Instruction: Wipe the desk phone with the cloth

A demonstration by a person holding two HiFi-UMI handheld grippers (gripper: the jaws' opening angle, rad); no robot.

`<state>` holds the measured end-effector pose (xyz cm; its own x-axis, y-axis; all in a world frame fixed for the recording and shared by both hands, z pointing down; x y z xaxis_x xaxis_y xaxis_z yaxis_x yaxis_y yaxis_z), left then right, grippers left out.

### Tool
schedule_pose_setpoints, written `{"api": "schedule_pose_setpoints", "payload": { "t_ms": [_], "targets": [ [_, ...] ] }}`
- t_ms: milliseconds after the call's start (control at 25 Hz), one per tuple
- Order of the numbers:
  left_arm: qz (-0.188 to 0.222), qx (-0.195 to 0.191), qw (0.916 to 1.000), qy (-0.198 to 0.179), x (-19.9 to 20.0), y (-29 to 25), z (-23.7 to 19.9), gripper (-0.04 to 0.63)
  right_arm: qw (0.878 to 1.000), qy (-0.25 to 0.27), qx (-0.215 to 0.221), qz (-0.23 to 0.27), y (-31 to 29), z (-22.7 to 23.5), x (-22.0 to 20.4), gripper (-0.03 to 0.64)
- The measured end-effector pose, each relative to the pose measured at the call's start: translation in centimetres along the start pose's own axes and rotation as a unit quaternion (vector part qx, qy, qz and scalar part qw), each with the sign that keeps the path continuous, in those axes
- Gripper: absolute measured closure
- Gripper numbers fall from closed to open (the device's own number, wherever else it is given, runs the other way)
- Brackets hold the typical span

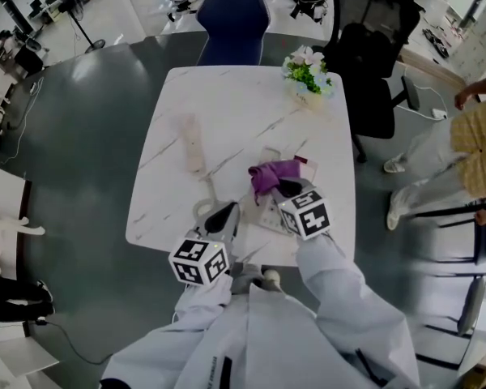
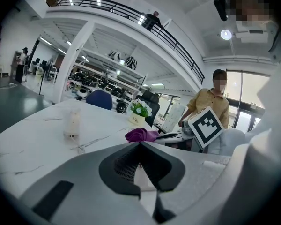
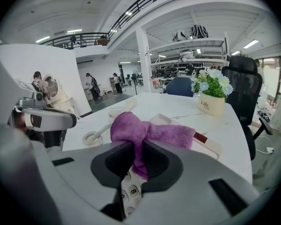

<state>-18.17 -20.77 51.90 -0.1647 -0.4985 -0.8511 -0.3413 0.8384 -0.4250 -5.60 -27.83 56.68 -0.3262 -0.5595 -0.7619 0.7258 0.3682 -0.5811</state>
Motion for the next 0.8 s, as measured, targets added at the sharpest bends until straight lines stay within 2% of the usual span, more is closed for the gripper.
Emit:
{"api": "schedule_pose_setpoints", "payload": {
  "t_ms": [800],
  "targets": [
    [0.000, 0.023, 0.9997, 0.006, -1.6, 3.3, 0.7, 0.597, 0.999, 0.002, 0.040, -0.024, 0.3, -4.4, -2.9, 0.583]
  ]
}}
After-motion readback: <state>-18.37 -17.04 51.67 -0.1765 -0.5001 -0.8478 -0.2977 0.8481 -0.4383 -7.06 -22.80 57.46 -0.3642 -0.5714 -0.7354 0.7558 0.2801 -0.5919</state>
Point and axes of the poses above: the fingertips, and each gripper's own axes: y backward along the fingers, z to its right, x out of its top, the point moved 3 cm from there along y, backward along the fingers, and after that the axes turned 15 degrees about x, right-handed, at the moved point
